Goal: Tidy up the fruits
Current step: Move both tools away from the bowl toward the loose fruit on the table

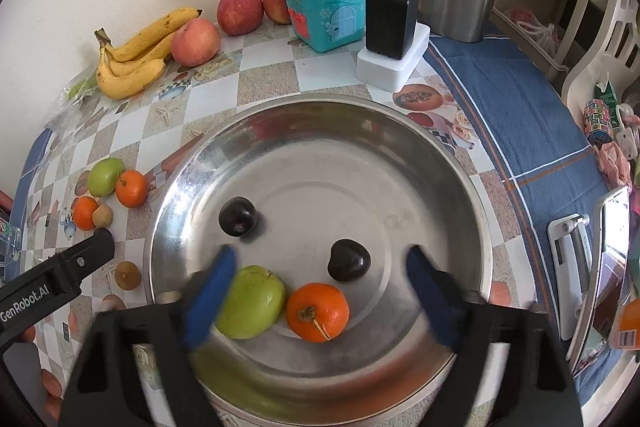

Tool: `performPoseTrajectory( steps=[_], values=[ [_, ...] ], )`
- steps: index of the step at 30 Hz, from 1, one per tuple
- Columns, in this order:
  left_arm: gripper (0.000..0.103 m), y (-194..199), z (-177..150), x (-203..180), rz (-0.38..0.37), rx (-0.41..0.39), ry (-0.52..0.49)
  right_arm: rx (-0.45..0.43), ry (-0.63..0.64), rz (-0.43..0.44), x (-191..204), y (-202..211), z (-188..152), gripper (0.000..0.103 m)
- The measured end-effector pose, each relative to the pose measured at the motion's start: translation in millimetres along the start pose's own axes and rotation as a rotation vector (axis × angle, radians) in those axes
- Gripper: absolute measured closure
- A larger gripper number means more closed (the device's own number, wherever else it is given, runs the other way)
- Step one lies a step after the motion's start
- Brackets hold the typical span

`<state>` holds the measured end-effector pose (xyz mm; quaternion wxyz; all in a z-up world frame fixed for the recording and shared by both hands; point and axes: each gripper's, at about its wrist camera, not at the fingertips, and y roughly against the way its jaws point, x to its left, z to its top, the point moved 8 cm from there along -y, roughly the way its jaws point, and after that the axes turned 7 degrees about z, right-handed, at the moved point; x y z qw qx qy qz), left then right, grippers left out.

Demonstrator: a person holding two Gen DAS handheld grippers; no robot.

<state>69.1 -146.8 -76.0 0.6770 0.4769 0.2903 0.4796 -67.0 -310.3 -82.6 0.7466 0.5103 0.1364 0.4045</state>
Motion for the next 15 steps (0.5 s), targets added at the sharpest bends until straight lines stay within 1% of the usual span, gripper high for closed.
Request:
performPoseTrajectory(
  steps=[4, 15],
  values=[
    [0.0, 0.0, 1.1, 2.6, 0.008, -0.005, -0.002, -0.014, 0.002, -0.015, -1.3, 1.9, 1.4, 0.008],
    [0.0, 2.7, 2.4, 4.1, 0.017, -0.01, -0.032, -0.013, -0.004, -0.014, -0.3, 0.6, -0.9, 0.008]
  ],
)
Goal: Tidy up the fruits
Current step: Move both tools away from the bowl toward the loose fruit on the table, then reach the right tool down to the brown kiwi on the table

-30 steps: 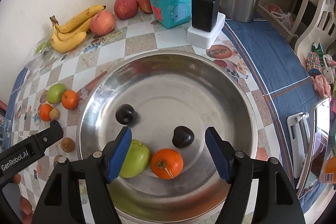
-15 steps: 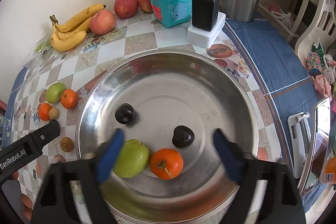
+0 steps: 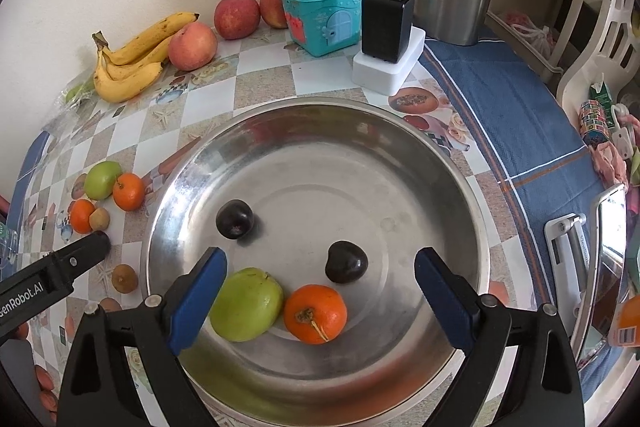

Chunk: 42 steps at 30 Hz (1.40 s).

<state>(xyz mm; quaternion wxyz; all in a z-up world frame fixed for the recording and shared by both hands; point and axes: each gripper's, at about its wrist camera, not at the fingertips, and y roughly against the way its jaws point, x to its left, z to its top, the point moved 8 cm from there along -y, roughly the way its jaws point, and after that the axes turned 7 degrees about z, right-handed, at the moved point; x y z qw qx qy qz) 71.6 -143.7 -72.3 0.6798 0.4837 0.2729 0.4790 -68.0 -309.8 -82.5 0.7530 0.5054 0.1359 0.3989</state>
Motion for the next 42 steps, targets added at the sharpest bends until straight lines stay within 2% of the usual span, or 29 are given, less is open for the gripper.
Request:
performPoseTrajectory(
  steps=[7, 21, 25, 33, 42],
  values=[
    [0.0, 1.1, 6.1, 14.1, 0.029, -0.014, -0.028, -0.009, 0.011, 0.027, 11.2, 2.3, 1.4, 0.008],
    [0.0, 1.3, 25.8, 81.3, 0.117, -0.046, -0.048, 0.023, 0.09, 0.061, 55.8, 1.2, -8.6, 0.008],
    [0.0, 2.1, 30.5, 104.4, 0.151, -0.053, -0.025, 0.033, 0.109, 0.08, 72.2, -1.1, -11.3, 0.008],
    [0.0, 1.6, 35.1, 140.4, 0.153, -0.044, 0.051, 0.043, 0.142, 0.116, 105.6, -5.4, -15.1, 0.008],
    [0.0, 5.9, 38.3, 163.8, 0.159, -0.055, 0.085, 0.048, 0.147, 0.177, 142.6, -10.0, -17.2, 0.008]
  ],
)
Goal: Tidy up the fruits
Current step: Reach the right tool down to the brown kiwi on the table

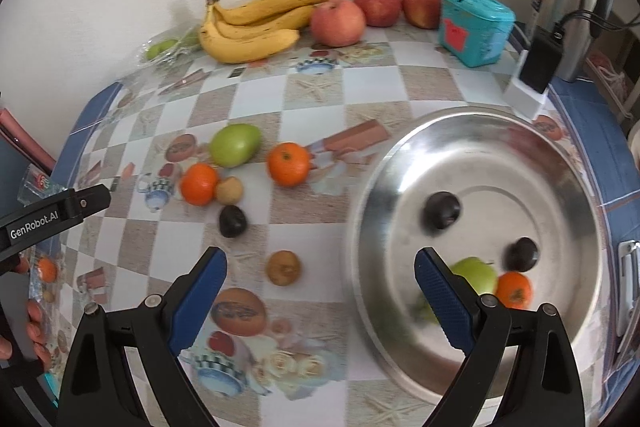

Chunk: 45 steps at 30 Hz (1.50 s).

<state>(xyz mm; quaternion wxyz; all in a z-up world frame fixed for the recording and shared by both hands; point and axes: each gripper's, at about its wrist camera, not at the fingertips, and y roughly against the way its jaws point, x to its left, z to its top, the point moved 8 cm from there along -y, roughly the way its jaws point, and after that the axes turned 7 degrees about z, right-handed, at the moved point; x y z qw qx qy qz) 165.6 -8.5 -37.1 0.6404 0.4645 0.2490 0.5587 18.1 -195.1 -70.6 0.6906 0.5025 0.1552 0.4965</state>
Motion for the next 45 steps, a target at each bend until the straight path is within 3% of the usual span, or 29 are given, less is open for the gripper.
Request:
performPoseTrajectory(
  steps=[8, 15, 23, 27, 41, 45],
  values=[
    [0.0, -4.4, 1.5, 12.8, -0.006, 0.014, 0.045, 0.001, 0.046, 0.047, 28.4, -7.1, 2.8, 0.008],
    [0.0, -14.8, -5.1, 0.4, -0.033, 0.059, 0.056, 0.006, 0.095, 0.021, 31.0, -13.1, 1.7, 0.008],
    [0.0, -25.6, -16.4, -15.5, -0.089, 0.116, 0.085, 0.01, 0.09, 0.016, 22.4, -19.4, -0.1, 0.008],
    [0.0, -30.0, -21.8, -19.2, -0.158, 0.151, 0.165, 0.011, 0.108, 0.017, 24.9, -21.9, -1.8, 0.008],
    [0.007, -30.2, -24.4, -45.9, -0.214, 0.123, 0.111, 0.04, 0.194, 0.004, 34.9, -36.0, -10.2, 0.031],
    [0.01, -32.2, -26.5, -49.4, -0.218, 0.129, 0.105, 0.048, 0.196, 0.008, 34.8, -38.4, -11.5, 0.032]
  ],
)
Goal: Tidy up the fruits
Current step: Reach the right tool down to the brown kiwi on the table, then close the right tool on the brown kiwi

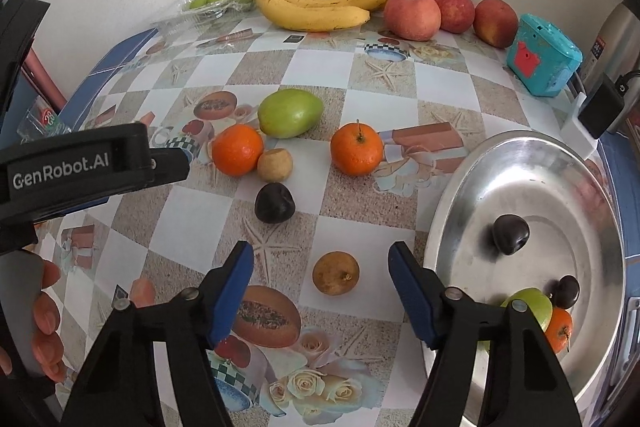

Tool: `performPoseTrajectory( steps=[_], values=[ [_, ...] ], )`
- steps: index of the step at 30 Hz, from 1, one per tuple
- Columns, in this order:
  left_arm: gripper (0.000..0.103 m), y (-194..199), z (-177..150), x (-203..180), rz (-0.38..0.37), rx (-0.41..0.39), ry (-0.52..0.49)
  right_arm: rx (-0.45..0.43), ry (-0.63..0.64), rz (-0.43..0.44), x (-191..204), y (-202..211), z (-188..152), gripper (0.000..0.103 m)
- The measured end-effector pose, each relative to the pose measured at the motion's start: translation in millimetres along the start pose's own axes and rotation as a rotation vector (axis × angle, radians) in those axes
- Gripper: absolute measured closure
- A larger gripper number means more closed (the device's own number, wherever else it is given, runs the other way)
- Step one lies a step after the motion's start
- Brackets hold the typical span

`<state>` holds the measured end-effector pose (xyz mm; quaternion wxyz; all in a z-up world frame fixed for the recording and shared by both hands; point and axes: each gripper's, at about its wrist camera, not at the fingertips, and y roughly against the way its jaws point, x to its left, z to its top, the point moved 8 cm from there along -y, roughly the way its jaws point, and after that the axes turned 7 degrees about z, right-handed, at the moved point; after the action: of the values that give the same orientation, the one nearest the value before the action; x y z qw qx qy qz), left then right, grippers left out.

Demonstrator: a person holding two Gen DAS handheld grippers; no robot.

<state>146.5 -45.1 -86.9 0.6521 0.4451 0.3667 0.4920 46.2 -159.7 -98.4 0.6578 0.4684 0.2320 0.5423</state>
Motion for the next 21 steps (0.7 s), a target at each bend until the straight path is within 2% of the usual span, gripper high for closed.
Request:
performPoseTrajectory(
  steps=[4, 10, 13, 21],
  values=[
    [0.011, -2.3, -1.6, -2.9, 0.003, 0.005, -0.006, 0.019, -0.01, 0.007, -3.6, -5.7, -3.5, 0.032],
    [0.011, -4.1, -3.1, -4.6, 0.001, 0.009, -0.006, 0.043, -0.025, 0.022, -6.4, -12.0, -7.6, 0.042],
    [0.011, -4.2, -3.6, -7.2, -0.001, 0.009, -0.011, 0.056, -0.034, 0.016, -9.2, -15.8, -10.6, 0.05],
    [0.011, -3.3, -4.7, -10.5, 0.003, 0.003, -0.025, 0.048, -0.046, 0.008, -14.4, -16.3, -10.5, 0.064]
  ],
)
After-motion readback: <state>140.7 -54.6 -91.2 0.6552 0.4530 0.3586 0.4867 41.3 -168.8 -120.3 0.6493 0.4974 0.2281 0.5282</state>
